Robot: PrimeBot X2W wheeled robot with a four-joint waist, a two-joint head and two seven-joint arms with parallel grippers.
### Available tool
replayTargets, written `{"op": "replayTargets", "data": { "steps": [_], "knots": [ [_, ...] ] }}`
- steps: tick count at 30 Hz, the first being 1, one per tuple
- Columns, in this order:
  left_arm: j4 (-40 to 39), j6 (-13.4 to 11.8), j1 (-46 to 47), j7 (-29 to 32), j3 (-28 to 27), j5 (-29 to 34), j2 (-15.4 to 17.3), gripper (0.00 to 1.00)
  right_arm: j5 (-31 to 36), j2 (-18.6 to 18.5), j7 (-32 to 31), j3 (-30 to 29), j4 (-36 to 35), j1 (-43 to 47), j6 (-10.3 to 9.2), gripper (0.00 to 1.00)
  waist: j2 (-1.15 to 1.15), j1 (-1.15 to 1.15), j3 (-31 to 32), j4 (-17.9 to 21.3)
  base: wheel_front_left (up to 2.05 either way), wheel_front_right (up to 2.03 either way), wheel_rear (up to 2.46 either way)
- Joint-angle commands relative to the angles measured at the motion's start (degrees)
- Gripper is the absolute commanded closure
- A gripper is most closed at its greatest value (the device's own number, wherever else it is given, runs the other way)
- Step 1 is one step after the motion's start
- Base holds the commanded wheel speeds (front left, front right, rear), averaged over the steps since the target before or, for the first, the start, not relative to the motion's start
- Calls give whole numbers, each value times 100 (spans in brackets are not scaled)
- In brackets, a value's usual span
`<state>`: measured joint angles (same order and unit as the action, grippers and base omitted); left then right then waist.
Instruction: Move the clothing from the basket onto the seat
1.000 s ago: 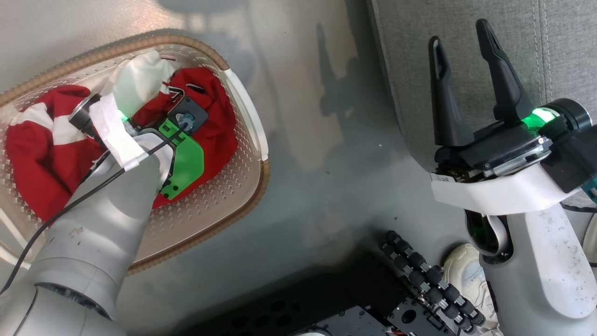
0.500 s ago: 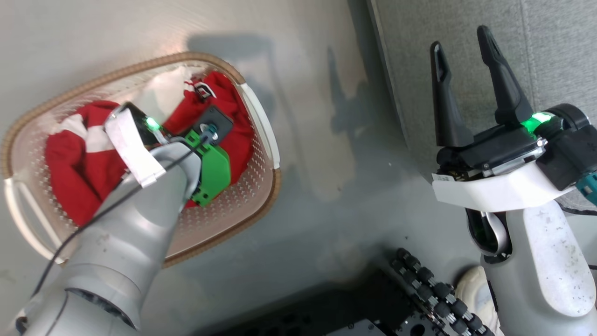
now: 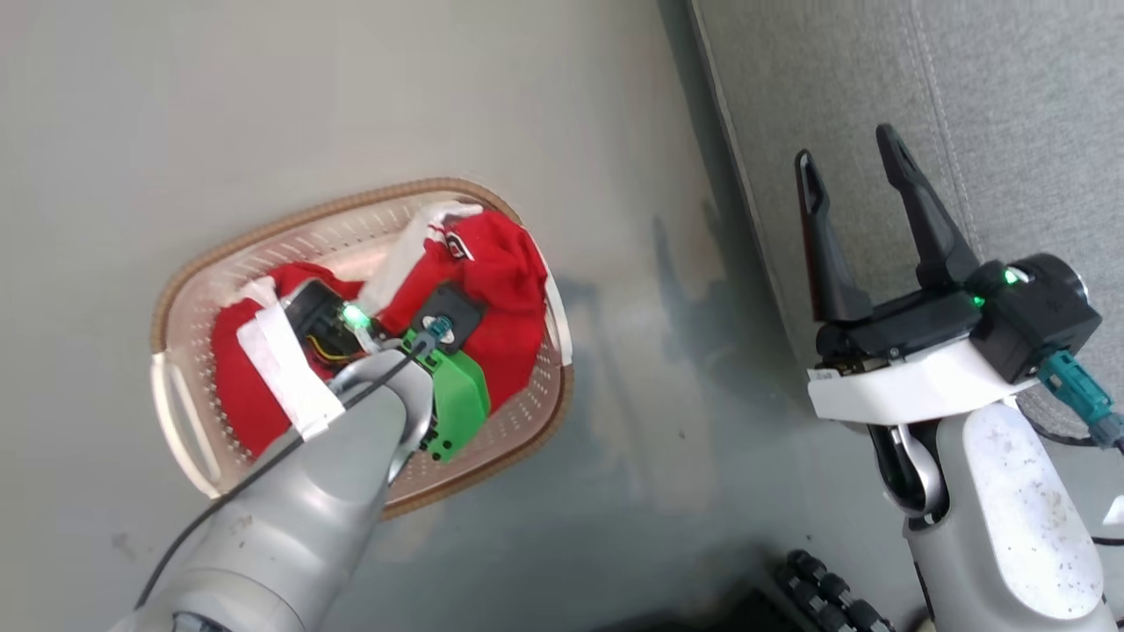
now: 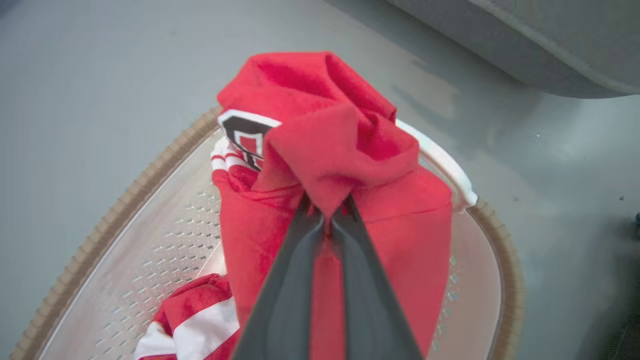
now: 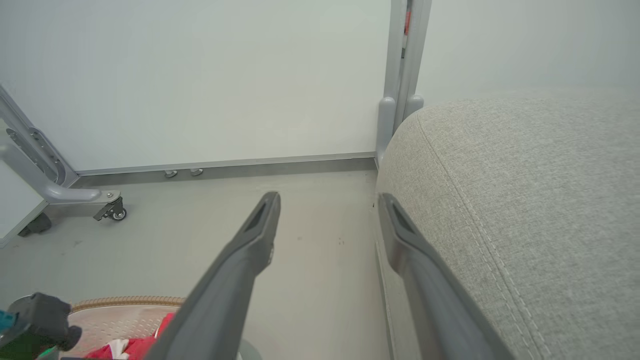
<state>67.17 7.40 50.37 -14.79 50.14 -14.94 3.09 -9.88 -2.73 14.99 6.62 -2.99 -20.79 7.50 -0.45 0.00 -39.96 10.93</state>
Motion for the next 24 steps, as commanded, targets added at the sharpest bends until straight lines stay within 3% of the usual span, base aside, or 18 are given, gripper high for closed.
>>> {"op": "replayTargets", "data": {
  "steps": [1,24],
  "knots": [
    [-168,12,-135,-56,-5,-89,-26,100,59,-19,21,-31,47,131,-2,0,45,0,674,-421,0,0,0],
    [-3171,-95,-1686,-45,-1199,0,322,100,139,-20,21,-136,403,1154,-3,0,45,0,2552,-1157,0,0,0]
  ]
}}
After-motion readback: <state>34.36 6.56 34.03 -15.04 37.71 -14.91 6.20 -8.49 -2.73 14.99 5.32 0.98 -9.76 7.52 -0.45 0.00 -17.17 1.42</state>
